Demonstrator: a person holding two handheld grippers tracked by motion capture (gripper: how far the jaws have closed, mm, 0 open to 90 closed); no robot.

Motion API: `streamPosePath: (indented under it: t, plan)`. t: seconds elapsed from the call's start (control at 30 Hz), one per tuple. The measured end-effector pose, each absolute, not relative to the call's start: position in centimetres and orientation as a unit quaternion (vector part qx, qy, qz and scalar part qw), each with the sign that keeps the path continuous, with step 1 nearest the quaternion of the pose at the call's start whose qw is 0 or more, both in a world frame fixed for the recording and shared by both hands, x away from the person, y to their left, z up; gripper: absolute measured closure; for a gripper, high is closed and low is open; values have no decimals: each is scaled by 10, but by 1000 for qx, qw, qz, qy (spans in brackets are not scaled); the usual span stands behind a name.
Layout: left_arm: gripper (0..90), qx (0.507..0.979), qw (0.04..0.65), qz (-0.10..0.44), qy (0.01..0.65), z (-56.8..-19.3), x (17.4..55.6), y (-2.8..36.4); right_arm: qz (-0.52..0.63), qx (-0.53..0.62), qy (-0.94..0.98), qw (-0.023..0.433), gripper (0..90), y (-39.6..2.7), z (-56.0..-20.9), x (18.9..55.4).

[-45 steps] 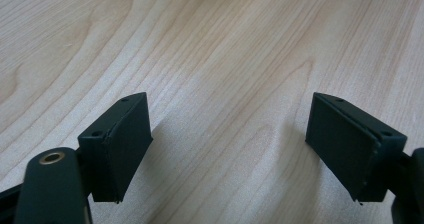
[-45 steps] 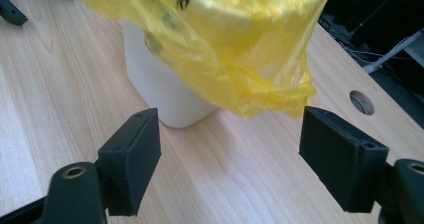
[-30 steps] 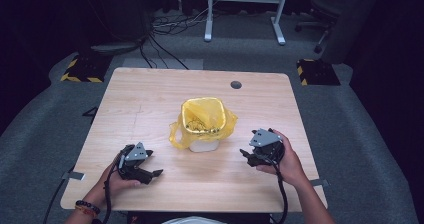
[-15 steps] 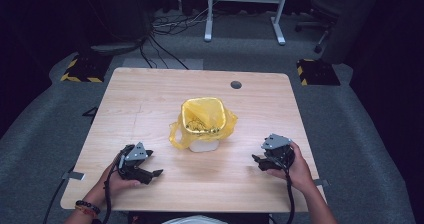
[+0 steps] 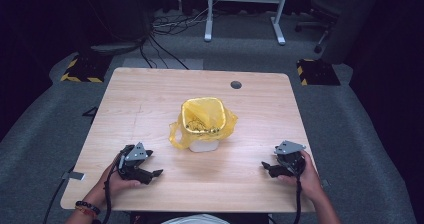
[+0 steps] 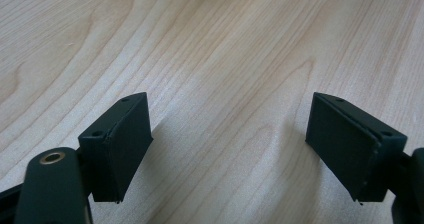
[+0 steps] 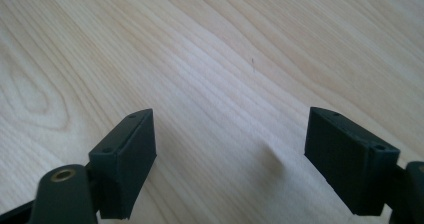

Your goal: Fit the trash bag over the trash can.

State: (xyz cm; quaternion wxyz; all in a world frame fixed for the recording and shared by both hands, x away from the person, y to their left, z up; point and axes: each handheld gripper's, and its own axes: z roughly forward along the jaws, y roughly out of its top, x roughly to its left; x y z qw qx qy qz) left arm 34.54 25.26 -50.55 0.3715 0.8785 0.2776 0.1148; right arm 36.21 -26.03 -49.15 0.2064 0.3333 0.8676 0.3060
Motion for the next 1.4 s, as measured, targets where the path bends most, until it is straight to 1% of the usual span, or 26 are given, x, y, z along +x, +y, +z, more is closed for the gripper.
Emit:
streamPosePath:
  t: [0.23, 0.37, 1.4]
  plan:
    - [182, 878, 371, 118, 279, -505, 345, 253, 367, 383, 830, 172, 157, -291, -506, 349]
    - [182, 878, 371, 118, 279, -505, 345, 253, 364, 397, 824, 177, 156, -301, -506, 341]
    - [176, 880, 373, 109, 273, -506, 347, 254, 362, 399, 823, 179, 144, -299, -506, 340]
